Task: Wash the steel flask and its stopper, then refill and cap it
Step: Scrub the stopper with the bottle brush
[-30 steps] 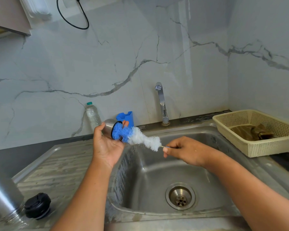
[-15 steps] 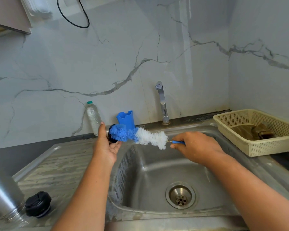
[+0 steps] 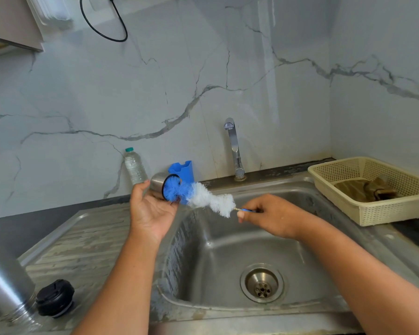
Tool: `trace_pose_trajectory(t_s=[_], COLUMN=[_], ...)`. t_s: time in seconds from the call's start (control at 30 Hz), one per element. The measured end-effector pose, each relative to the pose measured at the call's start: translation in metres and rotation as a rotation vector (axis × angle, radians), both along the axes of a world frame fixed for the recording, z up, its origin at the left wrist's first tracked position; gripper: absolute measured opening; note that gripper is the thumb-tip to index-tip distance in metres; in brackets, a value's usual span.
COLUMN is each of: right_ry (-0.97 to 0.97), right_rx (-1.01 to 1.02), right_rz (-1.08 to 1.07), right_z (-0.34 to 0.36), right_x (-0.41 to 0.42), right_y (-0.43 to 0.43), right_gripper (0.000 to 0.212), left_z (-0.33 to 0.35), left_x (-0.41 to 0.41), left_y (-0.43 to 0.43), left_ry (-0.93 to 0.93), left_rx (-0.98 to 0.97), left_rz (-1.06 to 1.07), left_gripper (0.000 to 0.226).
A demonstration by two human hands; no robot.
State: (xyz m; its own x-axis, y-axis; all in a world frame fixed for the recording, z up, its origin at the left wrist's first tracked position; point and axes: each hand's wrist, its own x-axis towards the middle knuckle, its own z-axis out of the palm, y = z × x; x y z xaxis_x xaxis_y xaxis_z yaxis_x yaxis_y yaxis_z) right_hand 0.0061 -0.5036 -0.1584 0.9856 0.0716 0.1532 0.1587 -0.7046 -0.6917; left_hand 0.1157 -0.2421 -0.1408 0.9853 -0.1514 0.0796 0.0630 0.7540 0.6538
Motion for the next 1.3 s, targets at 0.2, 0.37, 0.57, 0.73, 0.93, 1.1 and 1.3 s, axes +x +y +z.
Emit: trace_pose_trajectory(t_s=[0.2, 0.37, 0.57, 0.73, 0.93, 1.1, 1.3], right_ry=[-0.014, -0.081, -0.131, -0.12, -0.12, -0.122, -0.111], right_rx=[-0.115, -0.356, -0.441, -0.45, -0.463, -0.391, -0.22], right_rz=[-0.069, -0.196, -0.265, -0.261, -0.24, -0.235, -0.111], right_z=[0.006, 0.007, 0.014, 0.014, 0.01, 0.013, 0.007], right_x=[-0.003, -0.009, -0.013, -0.013, -0.011, -0.011, -0.007], right_y=[-0.007, -0.003, -0.009, -0.01, -0.006, -0.017, -0.012], right_gripper=[0.027, 0.024, 0.022, 0.022, 0.022, 0.033, 0.037], left_z=[0.001, -0.004, -0.001, -0.003, -0.005, 0.0, -0.004], left_x=[0.003, -0.001, -0.001, -0.003, -0.005, -0.001, 0.001], left_y=[-0.005, -0.013, -0.009, -0.016, -0.018, -0.014, -0.009], left_ry=[0.058, 0.03, 0.078, 0.137, 0.132, 0.25, 0.26], left_rx=[0.14, 0.381, 0.373, 0.445, 0.553, 0.318, 0.12], left_rz=[0.139, 0.109, 0.18, 0.213, 0.159, 0.254, 0.265], left_gripper=[0.028, 0.041, 0.044, 0.047, 0.042, 0.044, 0.047])
